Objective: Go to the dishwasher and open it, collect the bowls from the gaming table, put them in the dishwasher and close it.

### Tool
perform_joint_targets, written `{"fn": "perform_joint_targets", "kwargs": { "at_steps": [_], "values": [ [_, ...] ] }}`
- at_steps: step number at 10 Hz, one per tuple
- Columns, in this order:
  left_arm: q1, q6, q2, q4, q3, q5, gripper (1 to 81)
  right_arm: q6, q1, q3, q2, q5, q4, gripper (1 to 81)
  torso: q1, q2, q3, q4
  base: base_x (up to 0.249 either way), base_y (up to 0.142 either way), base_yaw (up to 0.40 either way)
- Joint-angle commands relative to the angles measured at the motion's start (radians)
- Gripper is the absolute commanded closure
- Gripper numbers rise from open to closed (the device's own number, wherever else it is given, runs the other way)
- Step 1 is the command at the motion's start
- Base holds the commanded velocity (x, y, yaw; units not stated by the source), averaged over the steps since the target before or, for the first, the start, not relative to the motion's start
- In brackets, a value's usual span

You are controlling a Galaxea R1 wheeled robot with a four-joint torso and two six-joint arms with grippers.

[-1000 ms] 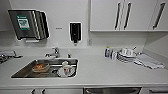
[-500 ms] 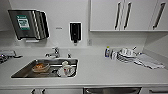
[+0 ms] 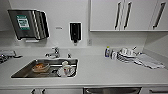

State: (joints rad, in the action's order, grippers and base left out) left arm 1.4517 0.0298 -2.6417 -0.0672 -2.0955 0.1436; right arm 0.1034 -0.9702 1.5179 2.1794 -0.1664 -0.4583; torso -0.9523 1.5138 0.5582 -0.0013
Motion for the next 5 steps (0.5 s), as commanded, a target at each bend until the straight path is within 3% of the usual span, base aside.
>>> {"fn": "perform_joint_targets", "kwargs": {
  "at_steps": [1,3,5],
  "values": [
    [-0.058,0.001,0.017,0.000,0.014,-0.044,1.0,0.008,0.168,-0.075,-0.077,-0.041,-0.127,1.0,0.000,0.000,0.000,0.000,0.000,0.000,0.000],
    [-0.058,0.001,0.017,0.000,0.014,-0.044,1.0,0.036,0.204,-0.076,-0.071,-0.044,-0.163,1.0,0.000,0.000,0.000,0.000,0.000,0.000,0.000],
    [-0.058,0.001,0.015,0.000,0.014,-0.044,1.0,0.110,0.245,-0.075,-0.068,-0.044,-0.171,1.0,0.000,0.000,0.000,0.000,0.000,0.000,0.000]
  ]
}}
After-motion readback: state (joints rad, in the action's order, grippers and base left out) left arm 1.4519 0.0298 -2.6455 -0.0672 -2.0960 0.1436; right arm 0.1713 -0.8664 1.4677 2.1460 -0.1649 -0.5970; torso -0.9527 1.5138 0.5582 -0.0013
